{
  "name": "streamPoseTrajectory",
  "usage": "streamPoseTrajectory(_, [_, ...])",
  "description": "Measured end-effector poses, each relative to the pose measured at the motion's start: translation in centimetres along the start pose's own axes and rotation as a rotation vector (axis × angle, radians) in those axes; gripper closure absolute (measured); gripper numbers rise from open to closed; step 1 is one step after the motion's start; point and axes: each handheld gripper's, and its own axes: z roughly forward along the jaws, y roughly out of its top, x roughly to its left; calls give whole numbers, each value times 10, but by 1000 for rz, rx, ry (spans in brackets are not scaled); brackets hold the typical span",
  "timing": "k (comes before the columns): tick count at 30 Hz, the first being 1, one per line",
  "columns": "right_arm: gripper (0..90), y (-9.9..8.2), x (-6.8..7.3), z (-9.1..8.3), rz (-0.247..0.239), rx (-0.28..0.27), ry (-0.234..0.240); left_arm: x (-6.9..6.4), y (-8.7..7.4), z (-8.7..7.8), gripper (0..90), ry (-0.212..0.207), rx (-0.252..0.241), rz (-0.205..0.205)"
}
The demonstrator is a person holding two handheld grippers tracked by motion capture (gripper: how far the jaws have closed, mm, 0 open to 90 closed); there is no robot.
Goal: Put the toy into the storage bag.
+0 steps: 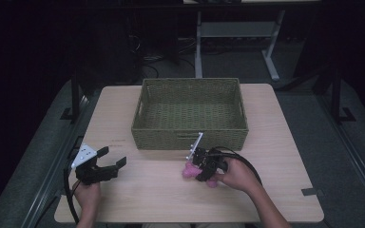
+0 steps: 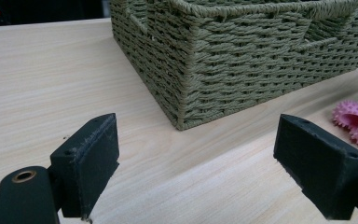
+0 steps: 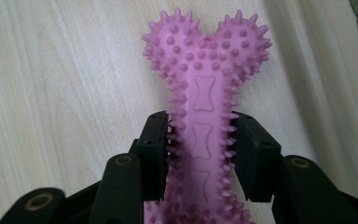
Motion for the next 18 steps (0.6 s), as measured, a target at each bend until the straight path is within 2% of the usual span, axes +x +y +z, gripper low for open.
streamPoseTrajectory(9, [580, -10, -6, -14, -3, -55, 62, 0, 0, -1, 136, -5, -2, -2])
streamPoseTrajectory(13, [580, -13, -7, -22, -29, -31, 68, -1, 0, 0, 136, -2, -3, 0])
streamPoseTrajectory(18, [581, -17, -13, -31, -27, -61, 94, 0, 0, 0, 136, -4, 0, 0])
